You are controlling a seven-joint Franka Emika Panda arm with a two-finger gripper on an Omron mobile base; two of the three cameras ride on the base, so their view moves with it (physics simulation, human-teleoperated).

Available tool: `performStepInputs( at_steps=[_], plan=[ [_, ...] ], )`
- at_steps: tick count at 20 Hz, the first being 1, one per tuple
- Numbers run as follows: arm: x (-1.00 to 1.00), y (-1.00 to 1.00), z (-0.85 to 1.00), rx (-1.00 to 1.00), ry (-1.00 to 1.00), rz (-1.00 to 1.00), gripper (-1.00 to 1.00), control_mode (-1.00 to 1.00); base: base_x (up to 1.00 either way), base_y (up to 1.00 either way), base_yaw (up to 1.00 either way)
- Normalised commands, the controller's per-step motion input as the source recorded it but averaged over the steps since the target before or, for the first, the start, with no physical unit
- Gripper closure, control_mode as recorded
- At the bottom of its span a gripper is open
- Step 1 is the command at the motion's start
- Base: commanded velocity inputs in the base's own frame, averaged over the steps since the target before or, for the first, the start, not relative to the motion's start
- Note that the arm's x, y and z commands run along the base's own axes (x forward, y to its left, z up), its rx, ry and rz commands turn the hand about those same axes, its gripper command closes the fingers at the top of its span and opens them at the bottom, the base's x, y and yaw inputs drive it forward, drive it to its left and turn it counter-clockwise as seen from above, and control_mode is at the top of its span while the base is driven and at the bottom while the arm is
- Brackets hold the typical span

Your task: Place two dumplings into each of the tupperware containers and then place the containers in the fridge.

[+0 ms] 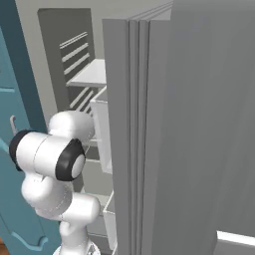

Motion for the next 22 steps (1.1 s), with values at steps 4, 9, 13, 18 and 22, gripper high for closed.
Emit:
performStepInputs(
  at_steps=[4,9,13,18,22],
  plan=[
    [0.44,0.00,-0.33,0.00,0.00,0.00,1.00,-1.00,0.00,0.00,0.00],
    [0.40,0.00,-0.37,0.00,-0.02,0.00,1.00,-1.00,0.00,0.00,0.00],
    [0.40,0.00,-0.27,0.00,-0.01,0.00,1.00,-1.00,0.00,0.00,0.00],
    [0.02,0.00,-0.02,0.00,-0.02,0.00,-1.00,-1.00,0.00,0.00,0.00],
    [0.00,0.00,0.00,0.00,-0.10,0.00,-1.00,-1.00,0.00,0.00,0.00]
  ],
)
